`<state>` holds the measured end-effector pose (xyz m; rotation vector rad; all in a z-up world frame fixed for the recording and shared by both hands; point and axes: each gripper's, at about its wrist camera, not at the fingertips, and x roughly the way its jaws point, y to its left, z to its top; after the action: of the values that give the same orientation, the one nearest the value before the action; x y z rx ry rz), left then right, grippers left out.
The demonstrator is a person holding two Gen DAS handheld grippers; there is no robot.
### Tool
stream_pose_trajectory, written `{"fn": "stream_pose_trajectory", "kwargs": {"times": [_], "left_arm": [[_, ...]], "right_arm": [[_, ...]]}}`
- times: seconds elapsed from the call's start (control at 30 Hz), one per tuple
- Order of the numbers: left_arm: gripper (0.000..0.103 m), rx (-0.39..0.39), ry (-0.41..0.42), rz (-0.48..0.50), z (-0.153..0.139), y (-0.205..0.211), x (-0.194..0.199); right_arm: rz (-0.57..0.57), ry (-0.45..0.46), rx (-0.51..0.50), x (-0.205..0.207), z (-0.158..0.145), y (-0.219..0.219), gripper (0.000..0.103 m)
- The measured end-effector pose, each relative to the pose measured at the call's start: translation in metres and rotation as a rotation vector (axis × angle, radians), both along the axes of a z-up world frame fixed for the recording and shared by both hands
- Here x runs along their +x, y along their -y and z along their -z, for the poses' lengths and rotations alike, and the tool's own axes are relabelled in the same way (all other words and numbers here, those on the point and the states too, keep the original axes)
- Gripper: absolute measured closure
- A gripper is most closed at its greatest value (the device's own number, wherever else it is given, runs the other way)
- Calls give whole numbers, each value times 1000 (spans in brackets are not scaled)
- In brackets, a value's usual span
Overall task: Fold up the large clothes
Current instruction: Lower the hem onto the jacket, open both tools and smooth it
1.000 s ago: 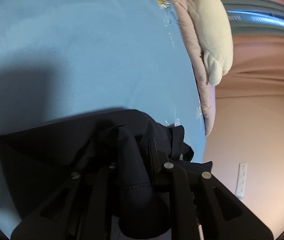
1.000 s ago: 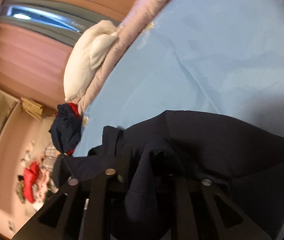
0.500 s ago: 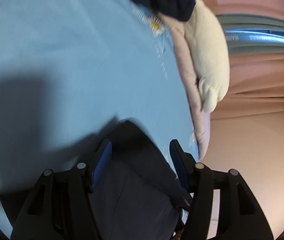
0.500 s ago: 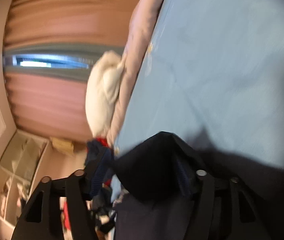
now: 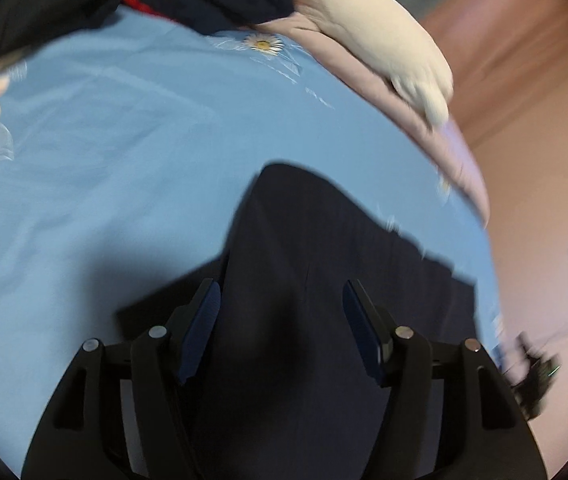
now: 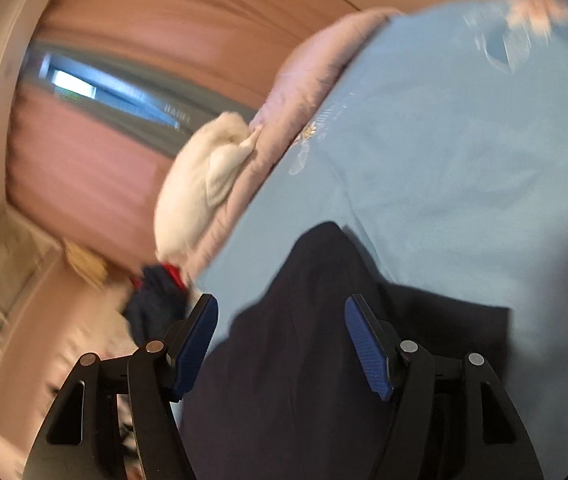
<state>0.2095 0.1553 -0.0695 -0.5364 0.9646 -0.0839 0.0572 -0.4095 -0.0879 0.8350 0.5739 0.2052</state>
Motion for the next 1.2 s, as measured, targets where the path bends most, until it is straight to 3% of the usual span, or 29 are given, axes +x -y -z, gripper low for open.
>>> {"fn": "stream_pose_trajectory", "kwargs": {"times": [0.23,0.4,0.57,0.6,0.67,0.77,0.93,1.0,1.07,1.13,1.2], "left_arm": [[34,124,35,155,10,34,-61],[32,111,37,198,22,46,-92],[30,99,14,175,32,51,-106],[30,96,-4,168,35,50,-109],[30,94,-24,167,36,53,-114],[30,107,-33,159,33,54,-118],[30,107,-61,133,35,48,-117],[30,90,-79,124,39,44,-116],[30,82,-86,126,41,44,-114],[30,82,-97,114,43,46,-111],[30,85,-95,98,39,46,-113]], "right_arm": [[1,-85,-226,-60,3,-3,36],[10,-99,-297,-86,8,0,36],[-11,-98,-339,-84,17,0,37],[-25,-97,-337,-81,20,-1,39],[-84,-114,-330,-72,26,-4,66],[-109,-122,-346,-78,28,-8,86],[-149,-79,-276,-104,26,-2,94],[-164,-143,-348,-101,37,-8,95],[-163,-181,-358,-93,45,-8,95],[-155,-189,-373,-88,40,-10,95],[-125,-171,-459,-89,25,-19,94]]}}
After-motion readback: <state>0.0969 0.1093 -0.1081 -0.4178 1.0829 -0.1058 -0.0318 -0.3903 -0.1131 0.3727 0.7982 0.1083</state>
